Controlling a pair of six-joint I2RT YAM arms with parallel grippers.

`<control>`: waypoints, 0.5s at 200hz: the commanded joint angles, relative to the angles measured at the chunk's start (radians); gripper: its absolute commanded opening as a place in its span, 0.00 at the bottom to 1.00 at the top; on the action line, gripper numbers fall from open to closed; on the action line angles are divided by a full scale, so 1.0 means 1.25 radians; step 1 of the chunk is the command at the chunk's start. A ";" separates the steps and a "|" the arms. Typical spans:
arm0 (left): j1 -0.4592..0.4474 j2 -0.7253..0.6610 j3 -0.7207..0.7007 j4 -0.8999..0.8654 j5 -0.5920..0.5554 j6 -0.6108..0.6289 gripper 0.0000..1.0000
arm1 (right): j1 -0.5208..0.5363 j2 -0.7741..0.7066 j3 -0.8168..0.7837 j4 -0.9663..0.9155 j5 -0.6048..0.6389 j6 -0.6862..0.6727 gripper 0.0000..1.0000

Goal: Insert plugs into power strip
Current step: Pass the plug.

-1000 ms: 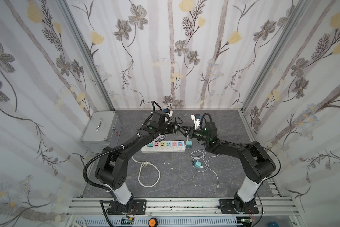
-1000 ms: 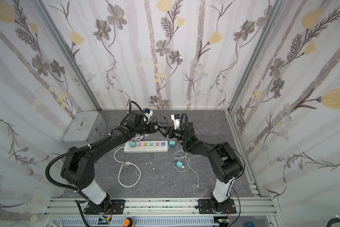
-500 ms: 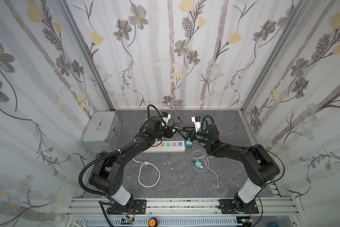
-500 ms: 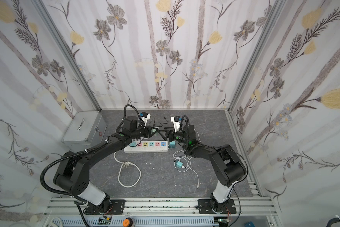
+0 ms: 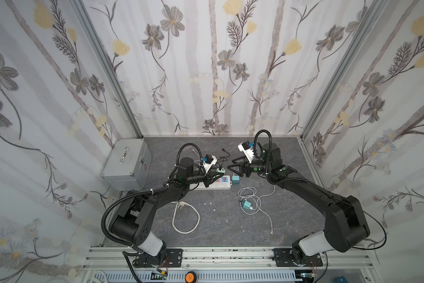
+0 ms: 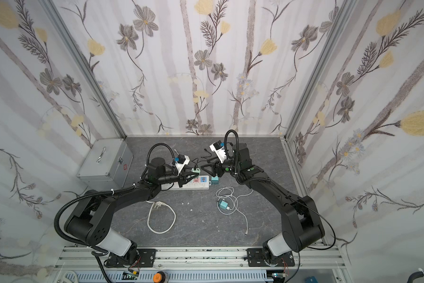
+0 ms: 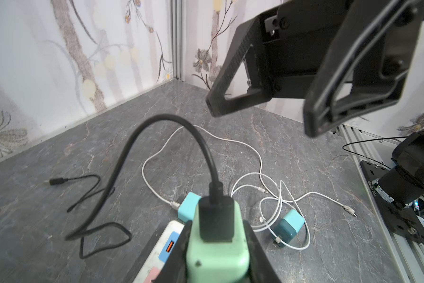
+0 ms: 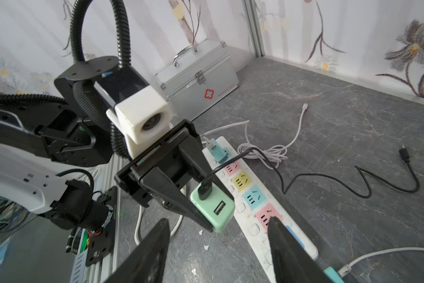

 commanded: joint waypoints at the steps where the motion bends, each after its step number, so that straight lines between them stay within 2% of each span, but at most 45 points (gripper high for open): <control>1: 0.001 0.037 -0.010 0.246 0.070 -0.028 0.00 | 0.023 0.004 0.025 -0.112 -0.056 -0.112 0.54; 45: 0.001 0.090 0.004 0.322 0.126 -0.071 0.00 | 0.028 0.016 0.062 -0.163 -0.042 -0.154 0.50; 100: 0.011 0.104 0.009 0.361 0.184 -0.102 0.00 | 0.006 0.049 0.203 -0.530 0.006 -0.434 0.49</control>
